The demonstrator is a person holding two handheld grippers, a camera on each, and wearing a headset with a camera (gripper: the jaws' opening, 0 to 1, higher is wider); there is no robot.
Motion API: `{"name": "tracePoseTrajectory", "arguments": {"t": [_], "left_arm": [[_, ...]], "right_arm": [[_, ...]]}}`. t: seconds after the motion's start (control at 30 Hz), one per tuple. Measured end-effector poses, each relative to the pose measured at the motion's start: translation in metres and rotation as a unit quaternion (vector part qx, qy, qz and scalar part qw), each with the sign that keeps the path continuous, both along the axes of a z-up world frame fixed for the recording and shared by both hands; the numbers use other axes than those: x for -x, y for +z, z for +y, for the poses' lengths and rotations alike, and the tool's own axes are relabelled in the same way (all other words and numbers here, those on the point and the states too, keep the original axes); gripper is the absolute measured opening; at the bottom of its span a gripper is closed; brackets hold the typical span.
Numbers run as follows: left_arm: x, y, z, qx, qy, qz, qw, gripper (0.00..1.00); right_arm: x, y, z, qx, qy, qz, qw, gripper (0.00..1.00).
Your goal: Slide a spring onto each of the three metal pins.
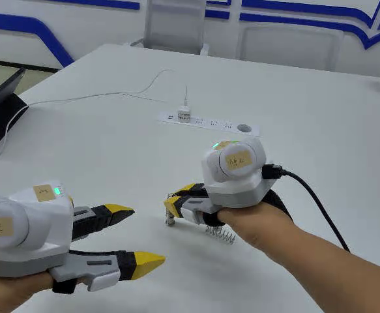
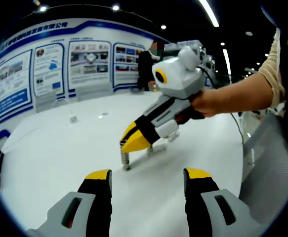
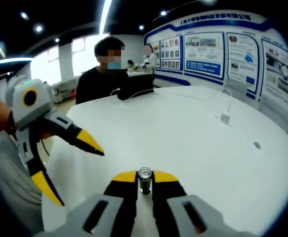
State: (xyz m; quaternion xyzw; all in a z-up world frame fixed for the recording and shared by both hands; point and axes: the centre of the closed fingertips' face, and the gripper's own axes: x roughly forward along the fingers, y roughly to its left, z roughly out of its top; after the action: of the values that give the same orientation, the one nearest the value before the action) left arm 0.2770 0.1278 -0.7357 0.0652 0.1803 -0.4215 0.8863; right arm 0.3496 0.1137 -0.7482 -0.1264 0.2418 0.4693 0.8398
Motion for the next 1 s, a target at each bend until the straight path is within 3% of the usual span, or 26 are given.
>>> {"name": "tracePoseTrajectory", "arguments": {"t": [0.57,1.0], "left_arm": [[-0.001,0.000,0.001,-0.001,0.002,0.001,1.0000,0.59],[-0.002,0.001,0.000,-0.001,0.001,-0.001,1.0000,0.60]], "right_arm": [[0.003,-0.015,0.001,0.016,0.007,0.007,0.9998,0.12],[0.006,-0.014,-0.002,0.019,0.008,0.006,0.9998,0.15]]}}
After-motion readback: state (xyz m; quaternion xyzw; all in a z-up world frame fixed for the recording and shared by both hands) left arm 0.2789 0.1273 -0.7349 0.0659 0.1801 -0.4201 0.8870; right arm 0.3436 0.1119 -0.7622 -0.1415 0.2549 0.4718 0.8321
